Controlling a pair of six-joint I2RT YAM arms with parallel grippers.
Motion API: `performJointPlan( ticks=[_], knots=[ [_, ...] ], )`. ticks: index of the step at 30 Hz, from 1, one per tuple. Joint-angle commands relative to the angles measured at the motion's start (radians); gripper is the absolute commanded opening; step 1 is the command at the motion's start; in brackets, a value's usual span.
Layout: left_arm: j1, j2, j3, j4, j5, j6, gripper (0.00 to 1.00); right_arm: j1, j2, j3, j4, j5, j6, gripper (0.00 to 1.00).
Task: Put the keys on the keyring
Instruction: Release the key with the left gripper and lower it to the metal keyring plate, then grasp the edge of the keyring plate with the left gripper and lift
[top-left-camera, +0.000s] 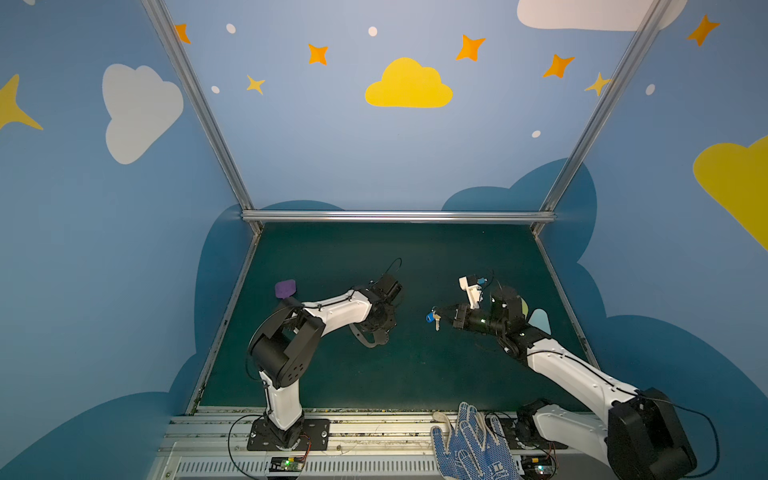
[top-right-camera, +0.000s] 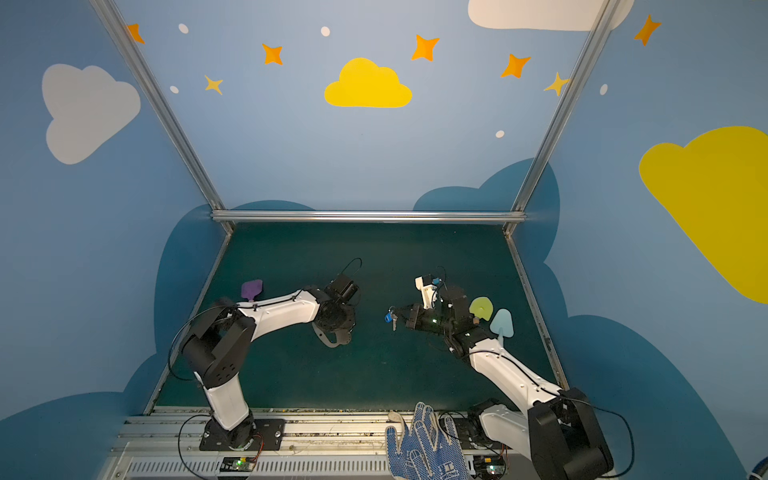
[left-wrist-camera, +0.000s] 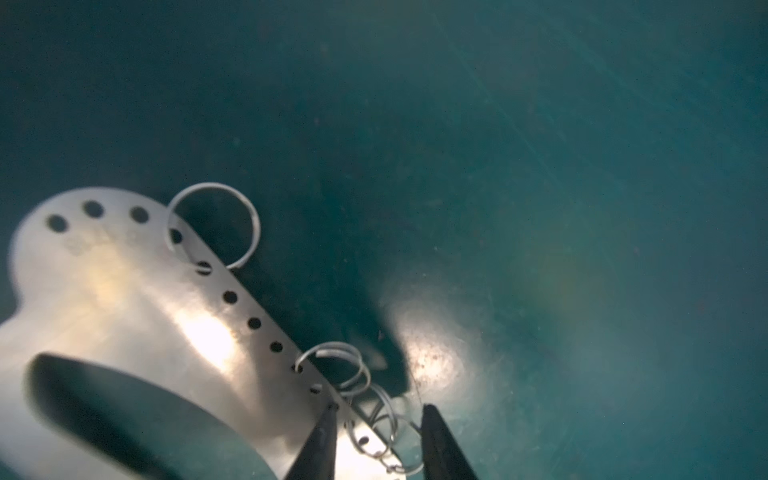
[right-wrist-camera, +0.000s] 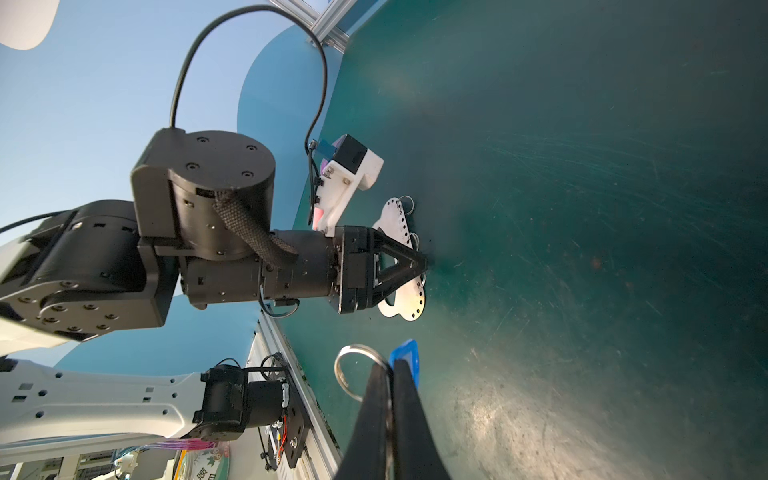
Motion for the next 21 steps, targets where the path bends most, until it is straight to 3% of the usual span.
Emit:
performJointPlan(
  ticks=[1, 7, 14, 21],
  knots=[
    [0.0, 0.024, 0.034, -0.076, -0.059, 0.046, 0.23, -0.007, -0.023, -0.017, 0.021, 0.002, 0.007, 0.0],
    [0.0, 0.013, 0.059, -0.086, -0.059, 0.067, 0.05, -0.006, -0.019, -0.022, 0.037, -0.007, 0.017, 0.0],
    [0.012, -0.007, 0.095, -0.083, -0.009, 0.053, 0.04, -0.006, -0.023, -0.023, 0.039, -0.007, 0.023, 0.0],
    [0.074, -0.06, 0.001, 0.054, 0.131, -0.108, 0.04, -0.003, -0.004, -0.025, 0.026, -0.007, 0.005, 0.0]
  ],
)
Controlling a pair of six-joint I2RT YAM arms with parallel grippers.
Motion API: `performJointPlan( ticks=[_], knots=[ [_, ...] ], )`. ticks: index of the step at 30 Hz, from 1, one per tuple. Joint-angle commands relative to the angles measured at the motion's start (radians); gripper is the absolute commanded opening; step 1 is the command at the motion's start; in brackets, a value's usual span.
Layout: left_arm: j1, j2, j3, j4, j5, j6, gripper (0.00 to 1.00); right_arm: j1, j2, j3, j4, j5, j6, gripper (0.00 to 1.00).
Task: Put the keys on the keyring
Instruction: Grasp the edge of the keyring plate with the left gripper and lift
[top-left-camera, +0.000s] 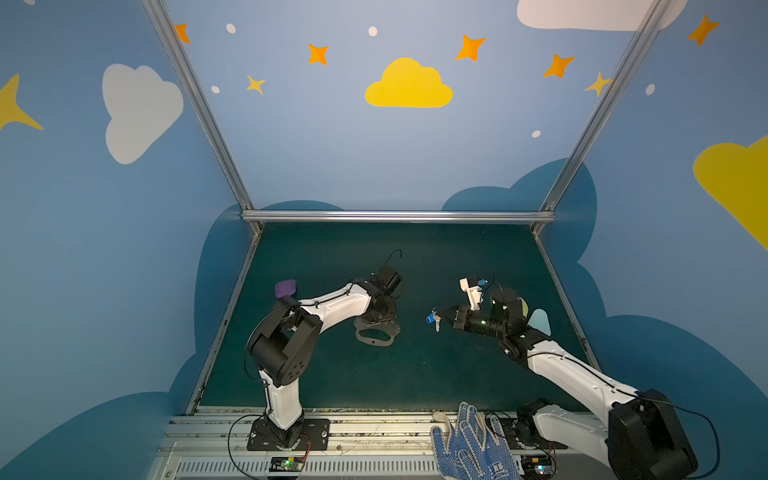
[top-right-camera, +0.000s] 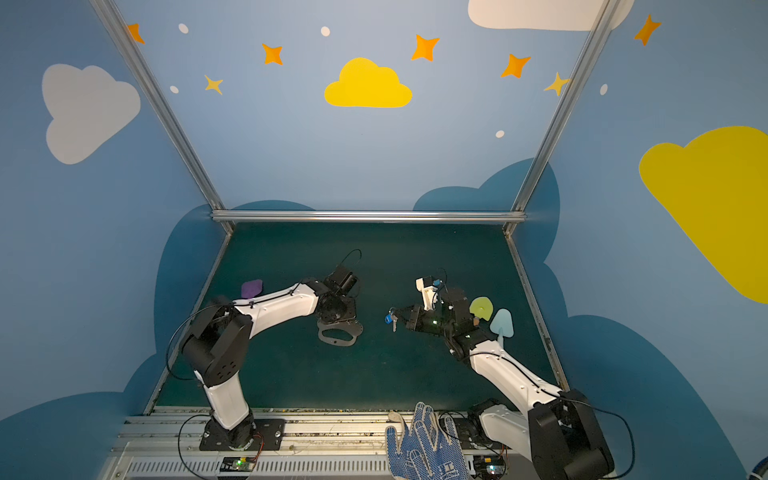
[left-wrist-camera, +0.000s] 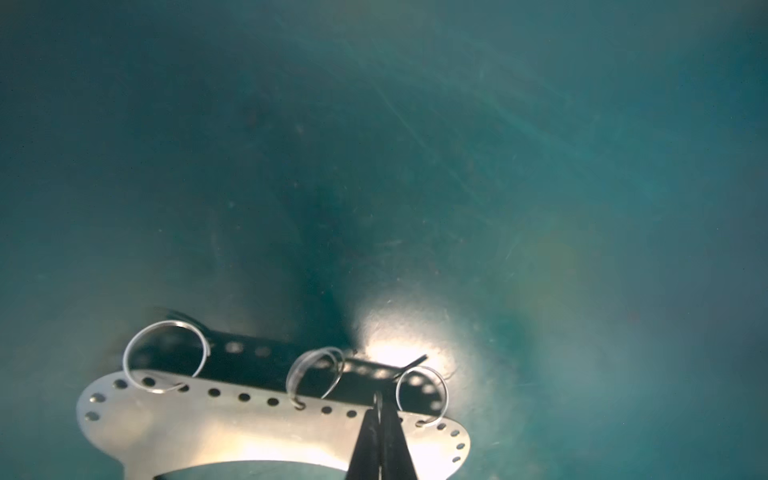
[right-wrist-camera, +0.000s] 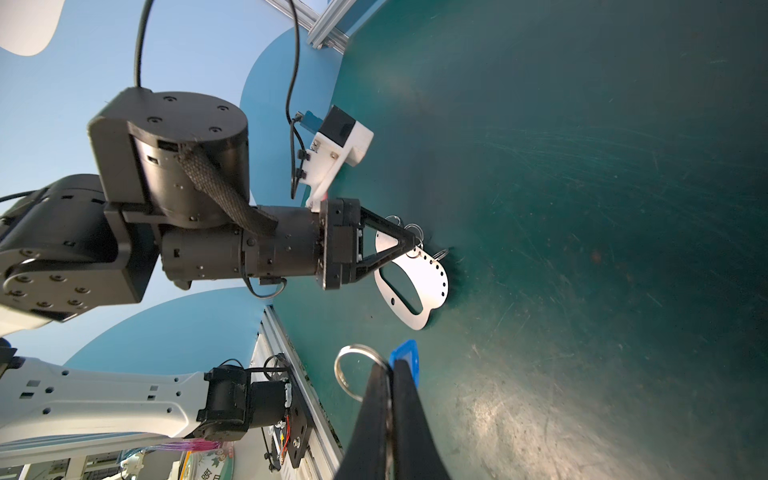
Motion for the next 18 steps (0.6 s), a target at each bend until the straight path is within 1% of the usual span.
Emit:
performJointPlan(
  ticks=[1, 6, 9, 12, 14, 15, 18],
  knots=[
    [0.035, -0.048, -0.052, 0.068, 0.057, -0.121, 0.04, -0.001, 0.01, -0.007, 0.014, -0.009, -0.01, 0.0],
    [0.082, -0.104, -0.114, 0.16, 0.08, -0.237, 0.04, 0.006, 0.027, -0.011, 0.043, -0.016, 0.0, 0.0],
    [0.101, -0.15, -0.097, 0.163, 0.062, -0.262, 0.04, 0.01, 0.023, -0.008, 0.045, -0.012, 0.0, 0.0],
    [0.112, -0.184, -0.066, 0.13, 0.012, -0.283, 0.04, 0.009, 0.022, -0.007, 0.044, -0.012, 0.0, 0.0],
    [0.121, -0.185, -0.061, 0.096, -0.032, -0.348, 0.04, 0.01, 0.021, -0.007, 0.046, -0.012, 0.001, 0.0],
    [0.127, -0.178, -0.065, 0.089, -0.036, -0.369, 0.04, 0.011, 0.02, -0.007, 0.048, -0.011, 0.004, 0.0],
    [0.152, -0.15, -0.111, 0.115, -0.005, -0.413, 0.04, 0.011, 0.016, -0.007, 0.048, -0.013, 0.007, 0.0]
  ],
)
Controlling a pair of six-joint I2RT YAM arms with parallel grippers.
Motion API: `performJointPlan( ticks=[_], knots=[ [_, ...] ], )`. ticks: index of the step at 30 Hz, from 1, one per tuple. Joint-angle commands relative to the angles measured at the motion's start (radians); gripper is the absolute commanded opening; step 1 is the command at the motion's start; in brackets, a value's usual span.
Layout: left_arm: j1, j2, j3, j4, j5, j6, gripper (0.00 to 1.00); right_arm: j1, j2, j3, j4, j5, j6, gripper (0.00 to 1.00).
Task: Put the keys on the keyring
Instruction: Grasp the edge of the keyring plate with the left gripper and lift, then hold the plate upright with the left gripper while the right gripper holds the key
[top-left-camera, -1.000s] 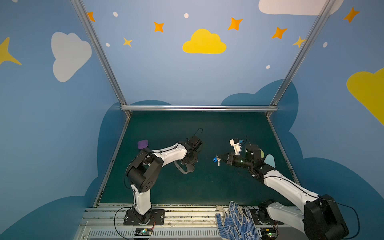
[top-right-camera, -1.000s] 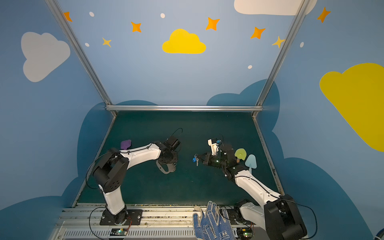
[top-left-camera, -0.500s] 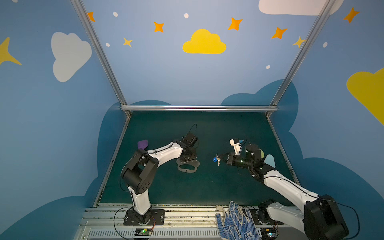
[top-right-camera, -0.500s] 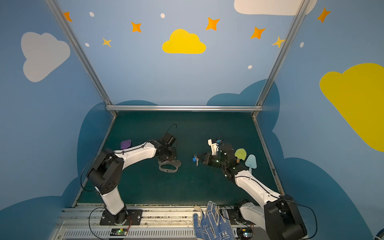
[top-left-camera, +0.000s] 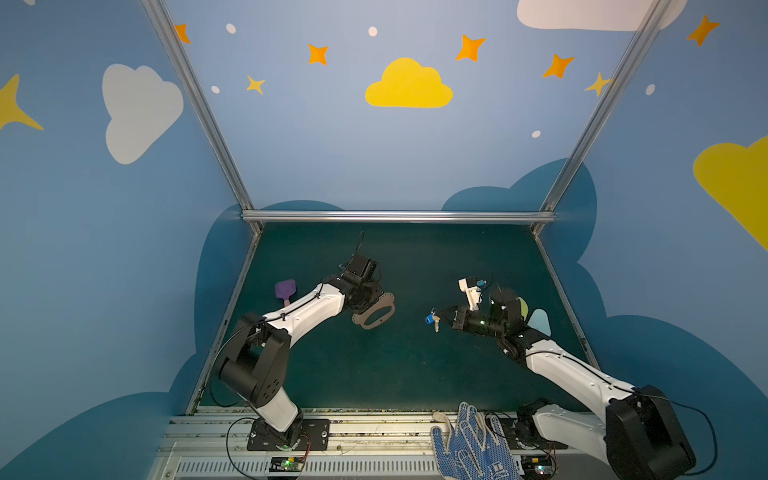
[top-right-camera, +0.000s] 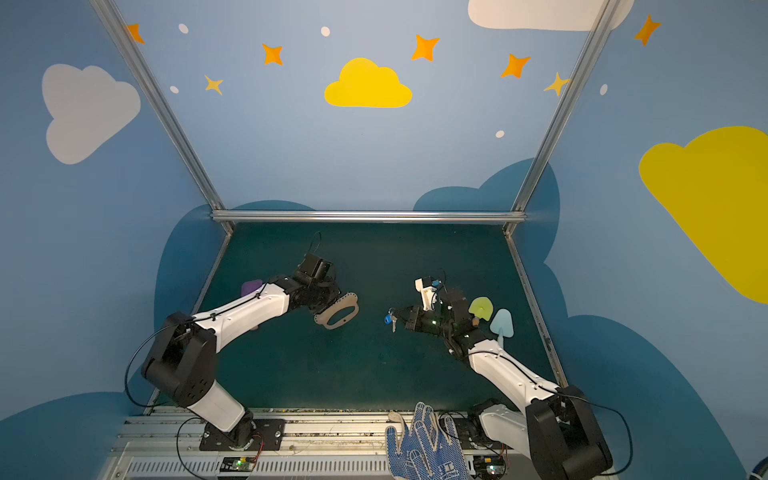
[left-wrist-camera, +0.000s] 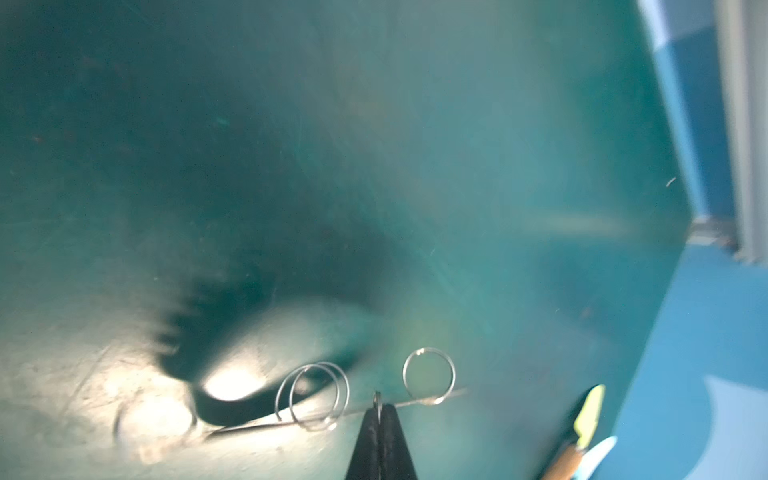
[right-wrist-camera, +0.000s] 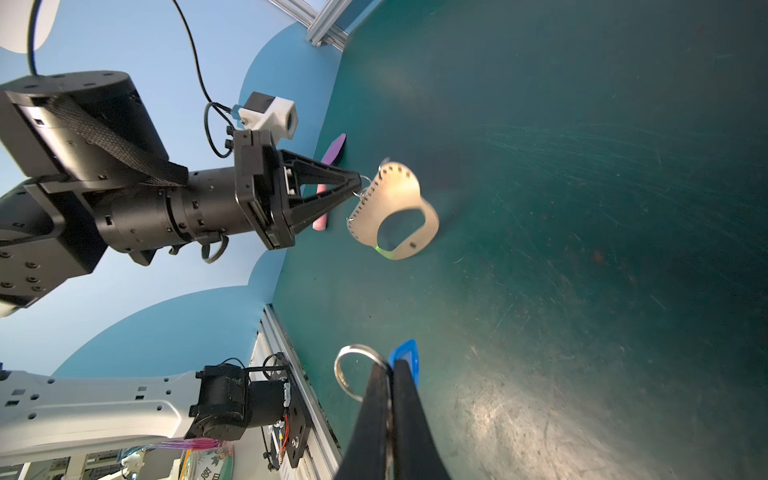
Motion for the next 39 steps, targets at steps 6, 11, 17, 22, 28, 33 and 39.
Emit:
performJointPlan(
  ticks=[6, 11, 17, 22, 28, 33, 39],
  knots=[
    [0.081, -0.001, -0.172, 0.046, -0.014, -0.167, 0.04, 0.006, -0.015, 0.001, 0.009, -0.01, 0.0, 0.0],
    [0.112, -0.058, -0.274, 0.088, 0.018, -0.221, 0.06, 0.008, 0.013, 0.001, 0.033, -0.017, 0.009, 0.0],
    [0.114, -0.08, -0.356, 0.143, 0.073, -0.268, 0.11, 0.028, 0.06, 0.016, 0.071, -0.021, 0.023, 0.0],
    [0.125, -0.138, -0.369, 0.099, 0.045, -0.225, 0.3, 0.047, 0.073, 0.027, 0.069, -0.013, 0.018, 0.0],
    [0.144, -0.178, -0.359, 0.067, 0.041, -0.167, 0.36, 0.061, 0.087, 0.024, 0.084, -0.006, 0.024, 0.0],
    [0.144, -0.17, -0.372, 0.091, 0.079, -0.18, 0.4, 0.072, 0.09, 0.024, 0.089, 0.0, 0.026, 0.0],
    [0.144, -0.167, -0.403, 0.111, 0.113, -0.212, 0.4, 0.08, 0.1, 0.025, 0.097, 0.0, 0.027, 0.0]
  ],
)
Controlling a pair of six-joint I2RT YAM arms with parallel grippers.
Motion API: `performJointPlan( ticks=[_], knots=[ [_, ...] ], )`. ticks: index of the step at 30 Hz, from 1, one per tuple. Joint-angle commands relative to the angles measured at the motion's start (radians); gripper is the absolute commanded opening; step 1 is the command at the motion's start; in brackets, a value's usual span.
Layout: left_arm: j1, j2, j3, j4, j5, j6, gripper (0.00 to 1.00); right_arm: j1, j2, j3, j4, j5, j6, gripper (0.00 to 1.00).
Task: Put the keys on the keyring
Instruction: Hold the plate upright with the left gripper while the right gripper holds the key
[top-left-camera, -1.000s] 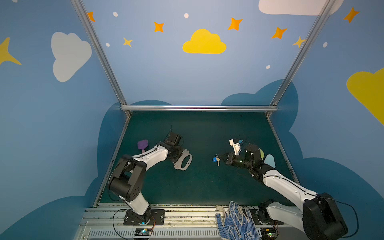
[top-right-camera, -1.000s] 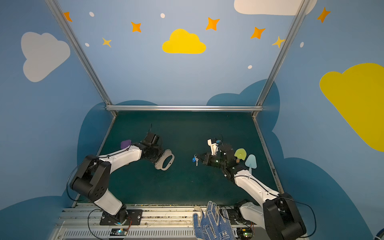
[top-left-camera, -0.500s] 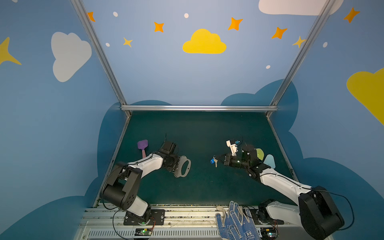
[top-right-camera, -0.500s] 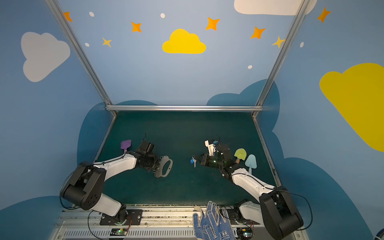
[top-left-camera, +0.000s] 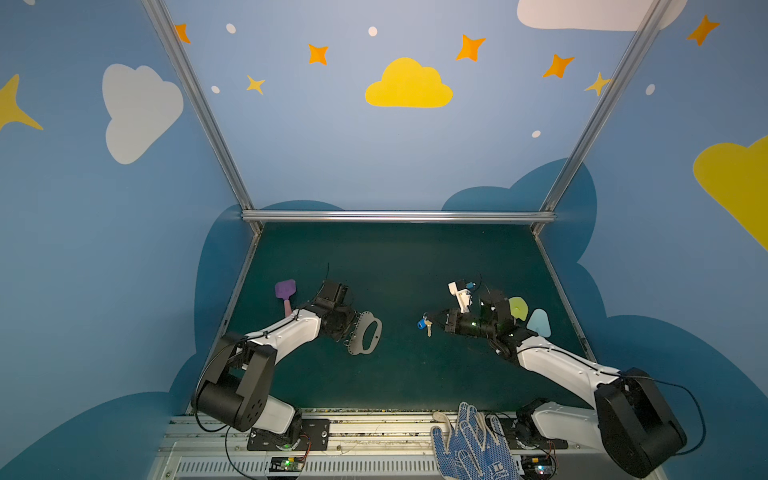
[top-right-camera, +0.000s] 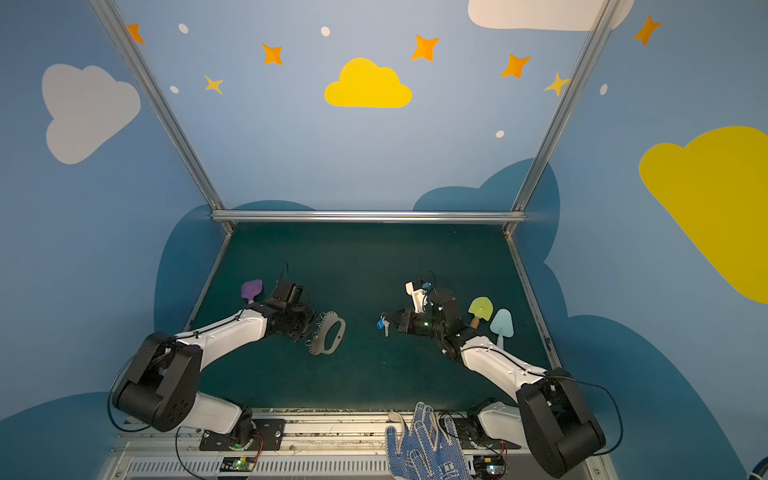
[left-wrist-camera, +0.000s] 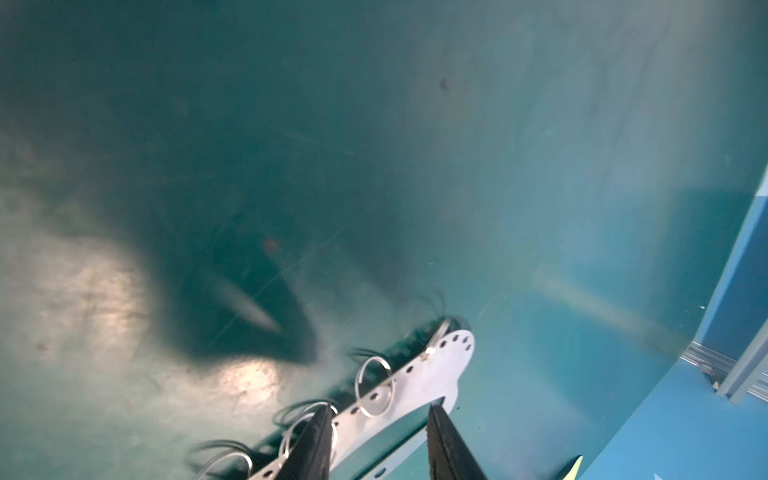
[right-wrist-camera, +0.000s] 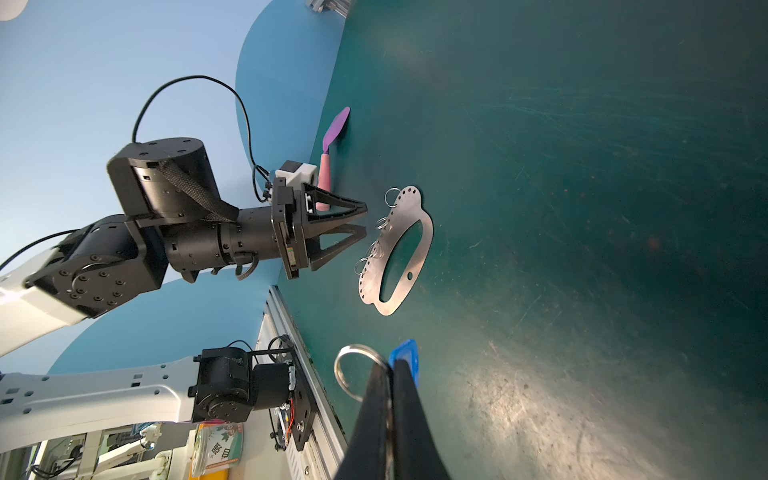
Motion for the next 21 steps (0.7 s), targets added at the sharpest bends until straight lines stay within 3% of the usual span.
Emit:
performJointPlan(
  ticks=[1, 8, 21],
  knots=[
    [0.002, -0.019, -0.026, -0.02, 0.014, -0.018, 0.4, 0.01, 0.012, 0.024, 0.028, 0.004, 0.001, 0.0],
    [0.003, -0.113, -0.083, -0.017, -0.025, -0.046, 0.44, 0.019, 0.031, 0.024, 0.051, 0.004, 0.005, 0.0],
    [0.019, 0.04, -0.033, 0.087, 0.036, -0.027, 0.36, 0.063, 0.067, 0.046, 0.067, 0.016, 0.012, 0.0]
  ],
)
